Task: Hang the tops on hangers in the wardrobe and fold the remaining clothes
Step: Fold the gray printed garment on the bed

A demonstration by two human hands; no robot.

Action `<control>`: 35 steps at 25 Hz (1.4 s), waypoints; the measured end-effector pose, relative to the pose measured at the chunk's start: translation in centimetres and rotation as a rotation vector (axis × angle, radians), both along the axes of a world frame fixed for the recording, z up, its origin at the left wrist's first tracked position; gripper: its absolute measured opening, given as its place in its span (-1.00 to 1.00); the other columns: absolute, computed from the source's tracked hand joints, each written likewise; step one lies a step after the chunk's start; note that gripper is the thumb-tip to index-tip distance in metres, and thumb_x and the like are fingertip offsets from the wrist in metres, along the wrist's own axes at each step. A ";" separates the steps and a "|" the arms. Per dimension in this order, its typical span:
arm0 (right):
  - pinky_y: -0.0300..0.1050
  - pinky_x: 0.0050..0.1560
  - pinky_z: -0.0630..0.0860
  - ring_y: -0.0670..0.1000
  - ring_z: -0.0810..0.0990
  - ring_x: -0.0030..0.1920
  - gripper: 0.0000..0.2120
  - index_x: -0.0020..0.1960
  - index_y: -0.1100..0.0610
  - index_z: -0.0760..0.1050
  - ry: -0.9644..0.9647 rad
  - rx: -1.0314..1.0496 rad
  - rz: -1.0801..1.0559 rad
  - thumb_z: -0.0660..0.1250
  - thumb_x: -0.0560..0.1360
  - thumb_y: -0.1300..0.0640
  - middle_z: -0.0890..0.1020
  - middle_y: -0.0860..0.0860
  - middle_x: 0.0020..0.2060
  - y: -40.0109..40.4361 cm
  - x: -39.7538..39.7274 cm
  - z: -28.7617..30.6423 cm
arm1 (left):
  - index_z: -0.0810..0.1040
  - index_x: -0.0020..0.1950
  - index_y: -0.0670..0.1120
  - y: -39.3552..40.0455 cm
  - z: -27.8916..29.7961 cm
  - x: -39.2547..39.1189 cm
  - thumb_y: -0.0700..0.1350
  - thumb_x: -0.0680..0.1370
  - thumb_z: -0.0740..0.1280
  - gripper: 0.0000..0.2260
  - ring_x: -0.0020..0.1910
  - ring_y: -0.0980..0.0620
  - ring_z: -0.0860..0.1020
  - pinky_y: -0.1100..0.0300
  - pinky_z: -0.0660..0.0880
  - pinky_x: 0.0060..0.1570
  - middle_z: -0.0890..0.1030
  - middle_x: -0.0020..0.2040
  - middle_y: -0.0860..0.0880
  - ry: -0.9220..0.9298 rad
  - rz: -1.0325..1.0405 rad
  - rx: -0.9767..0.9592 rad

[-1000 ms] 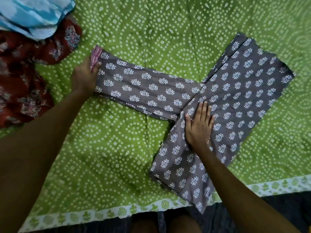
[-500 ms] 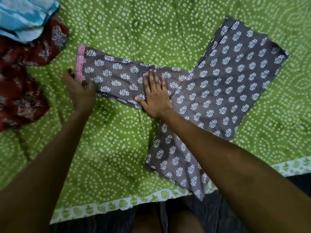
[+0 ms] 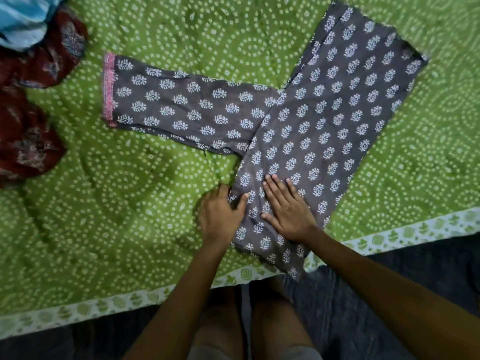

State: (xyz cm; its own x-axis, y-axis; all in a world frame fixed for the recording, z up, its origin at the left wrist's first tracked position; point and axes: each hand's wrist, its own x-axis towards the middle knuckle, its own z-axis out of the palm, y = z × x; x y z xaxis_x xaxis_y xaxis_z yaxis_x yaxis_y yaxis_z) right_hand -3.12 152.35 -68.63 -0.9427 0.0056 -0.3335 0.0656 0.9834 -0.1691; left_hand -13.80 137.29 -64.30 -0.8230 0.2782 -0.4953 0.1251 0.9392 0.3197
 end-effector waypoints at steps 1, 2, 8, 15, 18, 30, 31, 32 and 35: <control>0.07 0.48 -0.04 0.06 0.01 0.51 -0.31 0.51 0.24 -0.01 0.010 0.008 0.063 -0.20 0.59 -0.24 0.15 0.14 0.50 0.5 0.0 0.2 | 0.46 0.20 -0.09 0.2 0.3 0.1 0.23 0.50 0.24 -0.55 0.11 -0.16 0.51 0.07 0.39 0.08 0.59 0.07 -0.17 -0.017 -0.030 -0.061; 0.06 0.48 -0.05 0.06 0.01 0.51 -0.30 0.51 0.22 0.00 0.009 0.016 0.043 -0.18 0.58 -0.27 0.15 0.13 0.50 1.1 0.0 0.4 | 0.44 0.21 -0.10 0.2 0.6 0.3 0.22 0.53 0.21 -0.55 0.10 -0.18 0.53 0.06 0.41 0.06 0.60 0.06 -0.20 -0.030 -0.078 -0.113; 0.10 0.48 -0.05 0.13 0.06 0.51 -0.26 0.50 0.25 0.05 -0.011 -0.044 -0.362 -0.02 0.55 -0.26 0.12 0.17 0.49 -3.4 4.3 0.9 | 0.50 0.13 -0.23 -3.8 -0.1 1.1 0.10 0.59 0.17 -0.60 -0.15 -0.33 0.59 -0.02 0.47 -0.20 0.60 -0.14 -0.37 -0.054 -0.103 0.045; 0.07 0.47 -0.15 0.15 0.10 0.50 -0.26 0.51 0.21 0.07 0.019 0.101 -0.410 -0.13 0.55 -0.30 0.15 0.12 0.50 6.3 4.1 0.5 | 0.54 -0.05 -0.20 -6.6 -0.6 -1.1 -0.02 0.52 0.37 -0.77 -0.28 -0.20 0.60 0.03 0.50 -0.26 0.62 -0.26 -0.22 0.035 -0.002 0.189; 0.05 0.47 -0.25 0.17 -0.06 0.52 -0.22 0.52 0.27 -0.03 -0.024 0.147 -0.694 -0.17 0.53 -0.29 -0.01 0.19 0.51 5.5 0.2 0.4 | 0.54 -0.10 -0.11 -5.3 -1.3 -4.8 -0.22 0.54 0.32 -0.96 -0.37 0.05 0.59 0.12 0.55 -0.23 0.63 -0.32 -0.01 -0.190 0.576 0.586; -0.05 0.46 -0.28 0.10 -0.17 0.52 -0.18 0.52 0.26 -0.15 -0.017 -0.258 -0.863 -0.05 0.51 -0.29 -0.10 0.17 0.52 3.6 -10.2 -0.3 | 0.53 0.05 -0.07 1.0 1.1 -18.1 -0.02 0.59 0.24 -0.84 -0.31 0.10 0.62 0.31 0.55 -0.09 0.68 -0.23 -0.01 -0.489 1.303 1.246; -0.06 0.46 -0.28 0.07 -0.13 0.52 -0.23 0.53 0.22 -0.08 0.047 -0.452 -0.901 0.08 0.53 -0.22 -0.06 0.13 0.53 3.3 -10.6 -0.1 | 0.52 0.13 -0.12 2.1 1.4 -18.4 -0.08 0.60 0.24 -0.82 -0.13 0.03 0.65 0.14 0.57 0.03 0.69 -0.09 -0.06 -0.387 1.276 1.265; -0.03 0.49 -0.21 0.03 -0.02 0.52 -0.31 0.51 0.19 0.06 0.135 -0.701 -1.043 0.19 0.54 -0.13 0.05 0.08 0.52 3.8 -10.9 0.8 | 0.51 0.14 -0.13 3.3 1.8 -18.3 -0.14 0.60 0.23 -0.84 -0.06 0.02 0.64 0.09 0.56 0.05 0.68 -0.04 -0.04 -0.284 1.162 1.256; 0.02 0.35 0.37 0.04 0.50 0.26 -0.53 0.24 0.17 0.47 0.377 -1.637 -1.551 0.22 0.49 -0.14 0.55 0.07 0.22 7.3 -9.9 3.8 | 0.52 0.05 -0.15 8.5 4.7 -14.2 -0.09 0.59 0.23 -0.84 -0.13 0.03 0.54 0.11 0.49 -0.05 0.64 -0.12 -0.03 -0.174 0.299 0.998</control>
State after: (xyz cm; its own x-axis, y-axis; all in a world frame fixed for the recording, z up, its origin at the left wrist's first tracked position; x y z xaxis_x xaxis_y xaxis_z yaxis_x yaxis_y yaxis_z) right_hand -13.01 159.69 -64.86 -0.4898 0.5451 -0.6804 0.1669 -0.7073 -0.6869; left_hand -28.02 145.79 -59.59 -0.8650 0.4220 -0.2715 -0.1895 0.2261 0.9555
